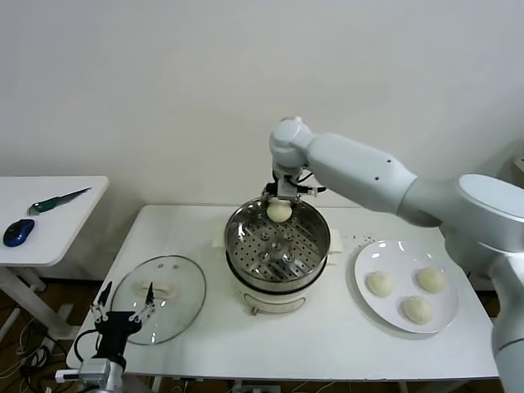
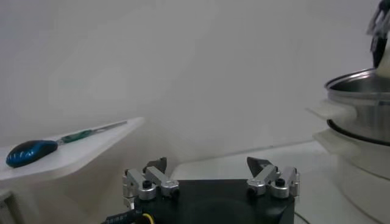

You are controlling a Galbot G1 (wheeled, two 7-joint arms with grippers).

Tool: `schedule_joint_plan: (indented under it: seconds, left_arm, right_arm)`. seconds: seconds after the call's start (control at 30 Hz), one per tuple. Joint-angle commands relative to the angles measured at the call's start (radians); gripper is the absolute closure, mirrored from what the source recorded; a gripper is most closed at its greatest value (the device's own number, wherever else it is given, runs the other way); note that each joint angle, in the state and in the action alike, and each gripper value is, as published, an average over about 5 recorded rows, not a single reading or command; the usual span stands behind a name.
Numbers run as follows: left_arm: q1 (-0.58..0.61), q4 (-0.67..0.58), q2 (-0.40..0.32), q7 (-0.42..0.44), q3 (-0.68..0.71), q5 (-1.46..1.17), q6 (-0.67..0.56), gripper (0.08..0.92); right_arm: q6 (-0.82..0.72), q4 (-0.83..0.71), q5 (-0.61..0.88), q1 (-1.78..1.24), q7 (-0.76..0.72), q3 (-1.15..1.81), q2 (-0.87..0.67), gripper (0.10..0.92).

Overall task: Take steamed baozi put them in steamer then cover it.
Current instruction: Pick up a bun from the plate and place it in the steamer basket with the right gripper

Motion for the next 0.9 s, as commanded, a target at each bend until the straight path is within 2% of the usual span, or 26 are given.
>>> schedule_joint_plan:
  seconds: [0.03, 0.27, 0.5, 0.57, 0.67, 0.8, 0.9]
  left_arm:
    - [-0.001, -0.003, -0.002, 0.002, 0.002, 0.002, 0.005, 0.177]
    - [0.000, 0.004, 0.000, -0.001, 0.003, 0.002, 0.005, 0.177]
    - [0.000, 0.004, 0.000, -0.006, 0.007, 0.002, 0.005, 0.177]
    - [-0.001, 0.005, 0.000, -0.014, 0.009, 0.001, 0.007, 0.177]
    - [-0.006, 0.004, -0.002, -0.035, 0.016, -0.010, 0.022, 0.177]
    - [-0.009, -0.004, -0.004, -0.043, 0.025, -0.017, 0.032, 0.177]
    - [-0.006, -0.012, -0.002, -0.041, 0.032, -0.015, 0.032, 0.177]
  right_arm:
    - [0.043, -0.037, -0.139, -0.094, 0.031, 0.026, 0.057, 0.337]
    - [0.030, -0.045, -0.127, -0.107, 0.029, 0.032, 0.054, 0.327]
    - [0.008, 0.022, -0.082, -0.056, 0.013, 0.025, 0.012, 0.215]
    - [0.002, 0.055, -0.058, -0.028, 0.008, 0.028, -0.013, 0.206]
    - [-0.028, 0.119, 0.019, 0.023, -0.010, 0.024, -0.073, 0.203]
    - [-0.104, 0.215, 0.192, 0.109, -0.024, -0.018, -0.209, 0.202]
    - [-0.215, 0.297, 0.289, 0.212, 0.041, -0.115, -0.336, 0.203]
